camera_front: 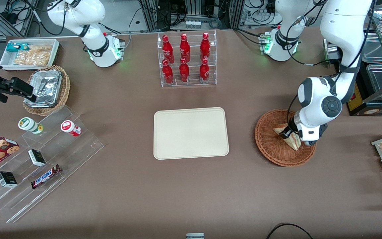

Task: Place sandwich from basket to tray
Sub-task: 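Close the left gripper on the wrapped sandwich inside the basket, then lift the sandwich and carry it with the left gripper toward the cream tray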

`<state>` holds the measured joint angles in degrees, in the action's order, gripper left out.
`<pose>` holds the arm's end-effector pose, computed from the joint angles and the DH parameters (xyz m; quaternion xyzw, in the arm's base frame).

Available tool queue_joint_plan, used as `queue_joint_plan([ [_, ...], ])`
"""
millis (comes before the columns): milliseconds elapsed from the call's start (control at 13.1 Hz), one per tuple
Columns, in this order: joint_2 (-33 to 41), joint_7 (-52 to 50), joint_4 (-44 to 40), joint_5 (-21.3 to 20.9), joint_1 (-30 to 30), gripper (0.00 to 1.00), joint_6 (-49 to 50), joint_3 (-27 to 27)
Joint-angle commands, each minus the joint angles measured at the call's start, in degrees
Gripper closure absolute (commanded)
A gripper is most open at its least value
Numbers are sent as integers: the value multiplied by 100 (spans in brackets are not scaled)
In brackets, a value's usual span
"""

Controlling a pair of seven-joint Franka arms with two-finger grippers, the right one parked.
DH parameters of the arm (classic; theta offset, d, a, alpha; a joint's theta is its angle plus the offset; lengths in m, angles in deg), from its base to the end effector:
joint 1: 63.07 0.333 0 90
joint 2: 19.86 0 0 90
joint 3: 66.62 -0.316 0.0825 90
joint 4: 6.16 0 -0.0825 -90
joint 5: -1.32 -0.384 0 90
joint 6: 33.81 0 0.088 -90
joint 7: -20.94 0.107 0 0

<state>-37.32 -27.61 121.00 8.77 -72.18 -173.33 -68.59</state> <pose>0.5371 -0.0674 0.2301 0.9148 0.4000 -0.0552 0.0102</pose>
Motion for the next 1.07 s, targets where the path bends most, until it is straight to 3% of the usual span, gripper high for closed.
queue_joint_plan([
  [0,6,-76,-357,38,-11,89,309,4],
  [458,6,1231,-1395,20,-318,90,1971,30],
  [687,-151,1331,-1623,20,-1046,91,1859,30],
  [992,-977,972,-2624,2,-2004,92,1894,21],
])
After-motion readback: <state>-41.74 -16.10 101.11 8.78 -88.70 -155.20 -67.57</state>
